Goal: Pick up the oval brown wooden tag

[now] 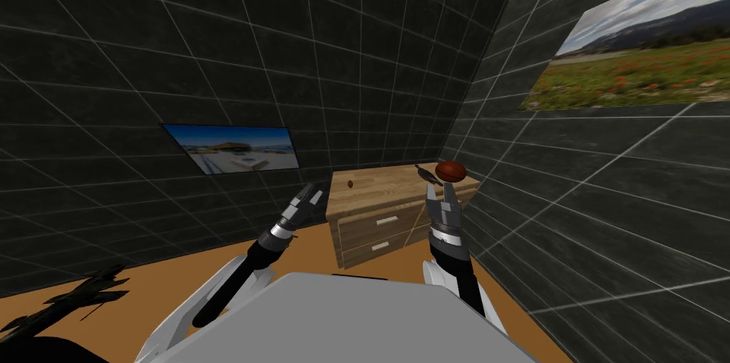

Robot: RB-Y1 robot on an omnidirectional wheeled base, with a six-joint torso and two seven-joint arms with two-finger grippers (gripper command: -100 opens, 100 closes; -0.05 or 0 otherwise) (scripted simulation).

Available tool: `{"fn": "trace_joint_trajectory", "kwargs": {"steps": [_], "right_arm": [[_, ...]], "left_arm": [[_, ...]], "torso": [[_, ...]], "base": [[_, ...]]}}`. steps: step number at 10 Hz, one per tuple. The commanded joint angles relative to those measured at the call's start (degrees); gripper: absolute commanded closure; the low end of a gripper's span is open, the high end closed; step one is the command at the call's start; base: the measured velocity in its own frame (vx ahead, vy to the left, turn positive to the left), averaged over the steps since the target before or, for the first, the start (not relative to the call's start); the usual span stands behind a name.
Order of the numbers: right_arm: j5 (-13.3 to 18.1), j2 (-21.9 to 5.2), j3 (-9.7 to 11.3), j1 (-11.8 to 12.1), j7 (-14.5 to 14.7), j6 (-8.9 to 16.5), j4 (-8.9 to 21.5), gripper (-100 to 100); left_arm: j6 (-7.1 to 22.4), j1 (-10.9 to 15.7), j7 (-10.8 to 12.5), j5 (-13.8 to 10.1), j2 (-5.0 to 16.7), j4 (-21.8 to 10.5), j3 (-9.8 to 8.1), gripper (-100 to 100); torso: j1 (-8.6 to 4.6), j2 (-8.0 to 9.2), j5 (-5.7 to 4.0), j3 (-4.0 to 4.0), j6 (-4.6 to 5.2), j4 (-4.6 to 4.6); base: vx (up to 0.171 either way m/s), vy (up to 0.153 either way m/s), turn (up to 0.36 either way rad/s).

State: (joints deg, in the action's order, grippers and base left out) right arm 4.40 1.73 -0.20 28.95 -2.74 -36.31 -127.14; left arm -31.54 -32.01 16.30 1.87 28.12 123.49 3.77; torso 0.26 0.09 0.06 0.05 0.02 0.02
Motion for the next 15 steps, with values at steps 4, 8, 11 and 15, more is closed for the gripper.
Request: {"fn": "trace_joint_trajectory", "kwargs": {"steps": [4, 8, 11, 15], "right_arm": [[0.0, 0.0, 0.0, 0.0, 0.0, 0.0, 0.0, 0], [0.0, 0.0, 0.0, 0.0, 0.0, 0.0, 0.0, 0], [0.0, 0.0, 0.0, 0.0, 0.0, 0.0, 0.0, 0], [0.0, 0.0, 0.0, 0.0, 0.0, 0.0, 0.0, 0]], "left_arm": [[-0.6, -1.6, 3.1, -0.5, 7.3, -2.7, 1.88, -100], [-0.8, -3.1, 7.9, -1.5, 15.1, -6.5, 4.19, -100], [-0.9, -3.9, 10.5, -2.1, 19.7, -8.5, 5.41, -100], [-1.1, -5.6, 15.9, -3.1, 26.2, -12.7, 7.9, -100]], "torso": [[-0.04, 0.01, -0.01, 0.01, -0.04, 0.01], [-0.04, -0.03, -0.01, -0.02, 0.0, -0.01], [-0.13, -0.04, -0.03, -0.02, -0.01, -0.01], [-0.14, -0.09, -0.02, -0.04, -0.07, -0.01]], "base": [[-0.03, 0.044, -0.104], [-0.03, 0.042, -0.183], [-0.028, 0.026, -0.128], [-0.029, 0.027, -0.169]]}}
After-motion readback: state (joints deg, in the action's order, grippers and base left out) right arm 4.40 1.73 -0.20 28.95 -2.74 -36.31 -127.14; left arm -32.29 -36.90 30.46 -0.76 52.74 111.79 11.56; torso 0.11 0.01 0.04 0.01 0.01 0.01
